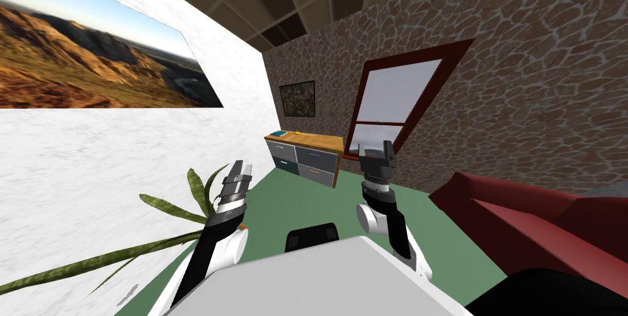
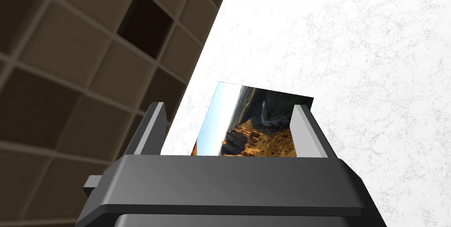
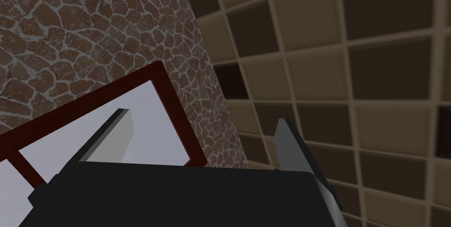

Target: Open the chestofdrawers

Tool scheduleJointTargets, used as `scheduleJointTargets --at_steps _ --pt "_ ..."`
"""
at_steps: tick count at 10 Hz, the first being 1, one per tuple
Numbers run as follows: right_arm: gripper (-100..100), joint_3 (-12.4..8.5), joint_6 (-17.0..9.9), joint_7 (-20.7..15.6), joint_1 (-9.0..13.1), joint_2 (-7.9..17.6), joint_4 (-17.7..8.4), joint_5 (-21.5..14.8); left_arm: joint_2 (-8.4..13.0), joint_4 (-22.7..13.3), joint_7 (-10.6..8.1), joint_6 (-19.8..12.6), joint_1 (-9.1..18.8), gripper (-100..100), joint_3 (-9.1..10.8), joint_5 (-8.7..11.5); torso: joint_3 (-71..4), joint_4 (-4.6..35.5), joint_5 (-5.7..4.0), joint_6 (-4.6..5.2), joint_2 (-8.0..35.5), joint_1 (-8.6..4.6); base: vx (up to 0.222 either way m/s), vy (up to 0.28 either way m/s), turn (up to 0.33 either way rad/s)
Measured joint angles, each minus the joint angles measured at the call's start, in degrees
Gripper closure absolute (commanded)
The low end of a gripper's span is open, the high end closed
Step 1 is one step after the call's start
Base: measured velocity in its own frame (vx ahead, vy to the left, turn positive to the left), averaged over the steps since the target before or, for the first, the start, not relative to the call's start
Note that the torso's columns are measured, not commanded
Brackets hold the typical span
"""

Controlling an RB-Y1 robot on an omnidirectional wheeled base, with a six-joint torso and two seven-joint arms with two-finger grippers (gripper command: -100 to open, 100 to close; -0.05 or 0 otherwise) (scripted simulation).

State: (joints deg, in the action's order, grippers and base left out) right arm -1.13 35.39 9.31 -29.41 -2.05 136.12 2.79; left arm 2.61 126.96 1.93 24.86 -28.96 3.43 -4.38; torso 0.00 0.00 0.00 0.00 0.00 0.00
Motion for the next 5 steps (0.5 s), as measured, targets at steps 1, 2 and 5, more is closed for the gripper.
scheduleJointTargets --at_steps 1,2,5 --pt "0 0.0 0.0 0.0 0.0 0.0 0.0 0.0 0.0 0.0 0.0 0.0 0.0 0 0.0 0.0 -4.7 2.3 0.0 0.0 2.3 0.0 0.0 0.0 0.0" --pt "0 0.0 0.0 0.0 0.0 0.0 0.0 0.0 0.0 0.0 0.0 0.0 0.0 0 0.0 0.0 -12.0 6.0 0.0 0.0 6.0 0.0 0.0 0.0 0.0" --pt "0 0.0 0.0 0.0 0.0 0.0 0.0 0.0 0.0 0.0 0.0 0.0 0.0 0 0.0 0.0 -36.9 18.5 0.0 0.0 18.5 0.0 0.0 0.0 0.0"
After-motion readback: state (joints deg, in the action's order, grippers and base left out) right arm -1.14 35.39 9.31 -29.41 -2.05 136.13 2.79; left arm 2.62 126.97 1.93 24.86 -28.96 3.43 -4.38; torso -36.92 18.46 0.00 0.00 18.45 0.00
